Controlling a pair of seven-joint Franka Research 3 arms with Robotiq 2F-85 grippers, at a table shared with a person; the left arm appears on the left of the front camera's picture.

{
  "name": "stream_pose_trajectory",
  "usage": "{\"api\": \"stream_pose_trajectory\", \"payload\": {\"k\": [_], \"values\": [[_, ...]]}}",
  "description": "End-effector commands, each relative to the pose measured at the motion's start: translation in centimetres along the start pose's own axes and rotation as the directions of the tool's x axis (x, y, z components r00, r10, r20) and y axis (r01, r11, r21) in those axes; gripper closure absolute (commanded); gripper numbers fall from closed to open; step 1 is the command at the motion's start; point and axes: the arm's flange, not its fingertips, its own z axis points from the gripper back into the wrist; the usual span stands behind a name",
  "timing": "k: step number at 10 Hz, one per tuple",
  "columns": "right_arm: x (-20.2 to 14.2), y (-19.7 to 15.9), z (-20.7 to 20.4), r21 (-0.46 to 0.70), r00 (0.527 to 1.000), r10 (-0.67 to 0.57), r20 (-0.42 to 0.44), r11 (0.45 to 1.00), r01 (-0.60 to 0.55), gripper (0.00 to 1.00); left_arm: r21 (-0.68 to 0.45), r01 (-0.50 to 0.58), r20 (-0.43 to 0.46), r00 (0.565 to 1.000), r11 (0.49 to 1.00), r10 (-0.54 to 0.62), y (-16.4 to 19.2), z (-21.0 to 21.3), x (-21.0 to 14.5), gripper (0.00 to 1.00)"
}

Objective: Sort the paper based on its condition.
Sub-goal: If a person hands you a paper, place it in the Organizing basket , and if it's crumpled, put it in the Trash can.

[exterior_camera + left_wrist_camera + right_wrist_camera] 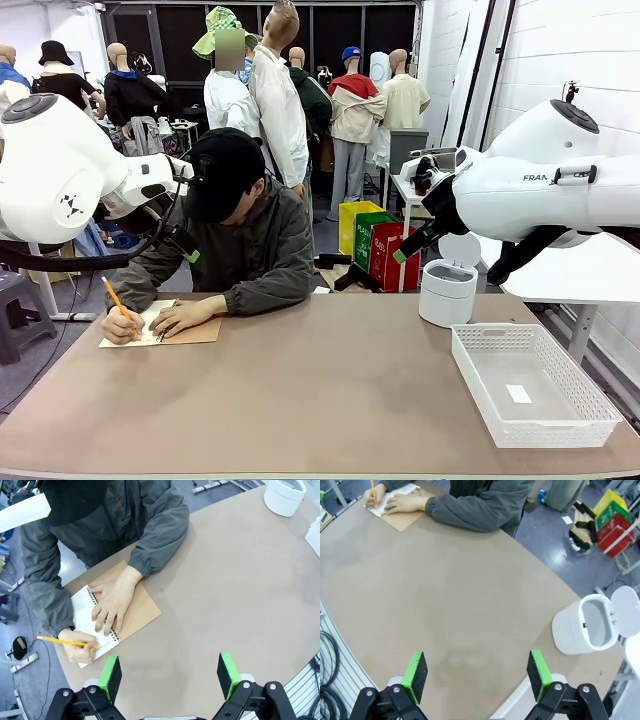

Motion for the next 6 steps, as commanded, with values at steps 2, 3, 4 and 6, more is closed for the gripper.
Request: {"api": "stream_pose_trajectory", "payload": {"k": [2, 3, 4, 6], "values": [[-0.02, -0.07, -0.01, -0.006, 1.000, 0.001, -0.004, 1.000, -0.001, 0.00, -0.002, -0.001, -0.006, 1.000, 1.000, 0.001, 0.05, 0.06, 0.08, 0.00], [-0.02, -0.07, -0.01, -0.006, 1.000, 0.001, -0.004, 1.000, -0.001, 0.00, -0.002, -0.001, -0.006, 1.000, 1.000, 0.001, 0.05, 0.06, 0.08, 0.00], [-0.02, -0.07, -0.01, -0.006, 1.000, 0.001, -0.004, 1.000, -0.001, 0.00, -0.002, -0.001, -0.006, 1.000, 1.000, 0.001, 0.05, 0.06, 0.08, 0.00], [-0.02, -0.07, -0.01, -0.006, 1.000, 0.001, -0.004, 1.000, -0.001, 0.00, -0.002, -0.001, -0.006, 1.000, 1.000, 0.001, 0.05, 0.06, 0.08, 0.00]]}}
